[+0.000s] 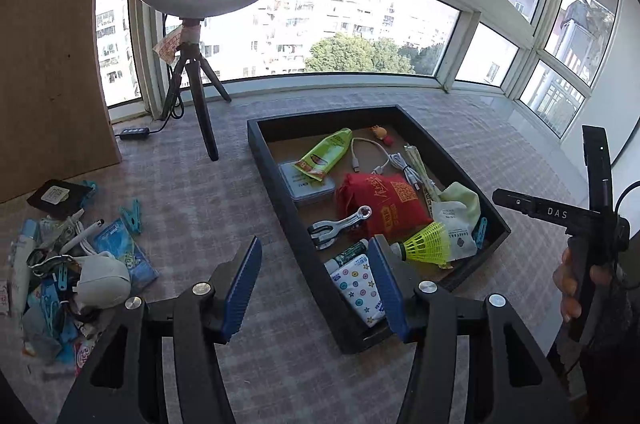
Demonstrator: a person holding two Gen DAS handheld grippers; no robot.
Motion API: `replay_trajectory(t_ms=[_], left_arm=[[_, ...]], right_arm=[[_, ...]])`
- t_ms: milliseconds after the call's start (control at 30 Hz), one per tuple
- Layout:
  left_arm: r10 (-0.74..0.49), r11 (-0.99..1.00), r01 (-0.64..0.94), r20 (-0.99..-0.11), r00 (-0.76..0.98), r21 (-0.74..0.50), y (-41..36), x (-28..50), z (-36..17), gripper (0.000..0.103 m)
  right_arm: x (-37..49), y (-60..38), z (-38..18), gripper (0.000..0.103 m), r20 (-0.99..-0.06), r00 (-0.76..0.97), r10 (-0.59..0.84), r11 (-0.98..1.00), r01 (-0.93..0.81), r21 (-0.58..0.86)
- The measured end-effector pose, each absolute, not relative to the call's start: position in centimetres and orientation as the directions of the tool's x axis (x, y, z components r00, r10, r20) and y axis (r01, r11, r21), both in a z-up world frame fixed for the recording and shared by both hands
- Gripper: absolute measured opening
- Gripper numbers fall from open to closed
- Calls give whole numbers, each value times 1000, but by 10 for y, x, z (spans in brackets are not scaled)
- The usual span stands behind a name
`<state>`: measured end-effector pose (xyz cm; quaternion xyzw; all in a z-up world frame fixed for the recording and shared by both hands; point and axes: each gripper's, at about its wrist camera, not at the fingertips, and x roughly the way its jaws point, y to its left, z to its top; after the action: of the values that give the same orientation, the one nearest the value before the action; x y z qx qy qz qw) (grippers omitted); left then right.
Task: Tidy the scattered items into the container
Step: 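Move both grippers back over the pile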
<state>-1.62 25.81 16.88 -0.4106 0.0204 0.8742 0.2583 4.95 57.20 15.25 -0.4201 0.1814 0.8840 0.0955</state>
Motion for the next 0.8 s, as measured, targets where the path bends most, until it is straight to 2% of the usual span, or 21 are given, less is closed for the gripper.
replay_trajectory(t_ms=[233, 300, 433, 667, 800], left_arm=[[330, -929, -343, -734, -594, -139, 150, -11, 173, 52], [286, -947, -302, -732, -618, -115, 111, -10, 176, 52], [168, -979, -195, -739, -652, -51, 21, -13, 179, 52], [-34, -999, 26, -742, -670, 23, -125, -31, 173, 52], [-59, -996, 88, -772, -633, 4, -175, -46, 150, 52]], right_arm=[[34, 503, 169, 59, -722, -691, -34, -957, -185, 223], [27, 472, 173, 63, -708, -705, -43, -977, -120, 179], [13, 406, 182, 63, -702, -712, -15, -997, -38, 61], [-31, 321, 181, 63, -740, -661, -126, -992, 100, 79], [-60, 278, 164, 63, -777, -615, -133, -986, 163, 40]])
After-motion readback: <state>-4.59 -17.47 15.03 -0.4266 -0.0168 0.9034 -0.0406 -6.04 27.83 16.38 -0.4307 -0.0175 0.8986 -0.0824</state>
